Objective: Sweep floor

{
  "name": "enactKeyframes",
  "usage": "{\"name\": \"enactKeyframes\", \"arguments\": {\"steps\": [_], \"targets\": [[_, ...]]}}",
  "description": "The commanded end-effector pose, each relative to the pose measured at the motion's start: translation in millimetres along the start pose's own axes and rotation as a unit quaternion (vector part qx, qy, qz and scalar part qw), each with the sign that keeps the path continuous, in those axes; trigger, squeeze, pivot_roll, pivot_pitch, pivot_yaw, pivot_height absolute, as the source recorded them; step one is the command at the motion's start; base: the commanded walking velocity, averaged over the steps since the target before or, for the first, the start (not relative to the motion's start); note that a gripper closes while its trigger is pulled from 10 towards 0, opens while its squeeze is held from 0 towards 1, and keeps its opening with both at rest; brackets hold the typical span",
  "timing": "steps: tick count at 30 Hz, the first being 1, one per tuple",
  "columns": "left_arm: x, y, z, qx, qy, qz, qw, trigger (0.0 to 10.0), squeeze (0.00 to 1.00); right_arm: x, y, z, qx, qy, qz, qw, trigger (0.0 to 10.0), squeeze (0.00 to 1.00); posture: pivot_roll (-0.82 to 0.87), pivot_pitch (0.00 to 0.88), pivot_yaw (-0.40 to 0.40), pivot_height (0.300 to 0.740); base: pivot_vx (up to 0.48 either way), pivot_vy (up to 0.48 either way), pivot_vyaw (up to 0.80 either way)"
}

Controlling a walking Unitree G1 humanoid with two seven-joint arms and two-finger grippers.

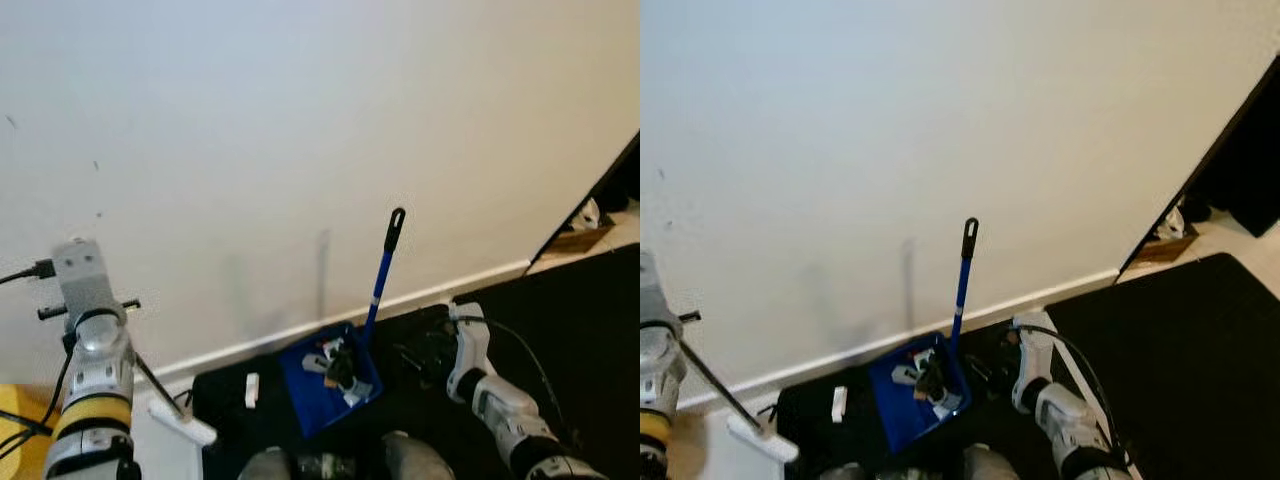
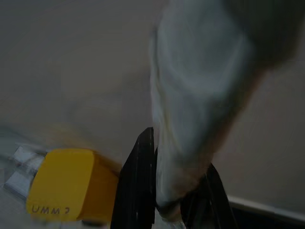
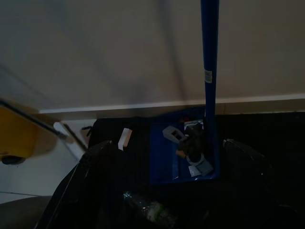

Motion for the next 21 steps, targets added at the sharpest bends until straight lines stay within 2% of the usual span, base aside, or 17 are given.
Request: {"name": "enactKeyframes", "arguments": {"steps": [1,2,6,12,17,21], "targets": [[15.9,-17,3.8,0.059,0.046,0.003,0.997,10.0,0.00,0.4,-1,-0.1,0.000,-0.001,0.003,1.000,10.0,0.00,0.04,0.076,-0.011,0.740,0.000,0.000,0.00],[15.9,-17,3.8,0.059,0.046,0.003,0.997,10.0,0.00,0.4,-1,-0.1,0.000,-0.001,0.003,1.000,10.0,0.00,0.04,0.076,-0.011,0.740,0.000,0.000,0.00],[18.1,-20,6.7,0.110,0.067,-0.045,0.991,10.0,0.00,1.7,-1,0.4,-0.001,0.001,0.004,1.000,10.0,0.00,0.05,0.074,-0.006,0.740,0.000,0.000,0.00],[21.6,-18,9.5,0.148,0.070,-0.085,0.983,10.0,0.00,3.0,-2,0.5,-0.001,0.004,0.005,1.000,10.0,0.00,0.06,0.077,0.000,0.740,0.000,0.000,0.00],[19.6,-15,8.7,0.156,0.072,-0.105,0.979,10.0,0.00,3.4,-3,0.3,-0.001,0.005,0.006,1.000,10.0,0.00,0.06,0.078,-0.001,0.740,0.000,0.000,0.00],[18.0,-6,10.9,0.146,0.076,-0.100,0.981,10.0,0.00,3.8,-3,0.6,0.000,0.006,0.007,1.000,10.0,0.00,0.06,0.074,-0.001,0.740,0.000,0.000,0.00]]}}
Point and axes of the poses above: a point about 5 cm out from each wrist's last joint towards the gripper, its own z axis pointing out of the wrist towards the gripper, its own y axis along the axis of the wrist's last joint, x = y × z, the point moved 1 cm from there along z, pointing out of the wrist towards the gripper, and after that the axes turned 2 degrees about z, right-handed, at the moved point
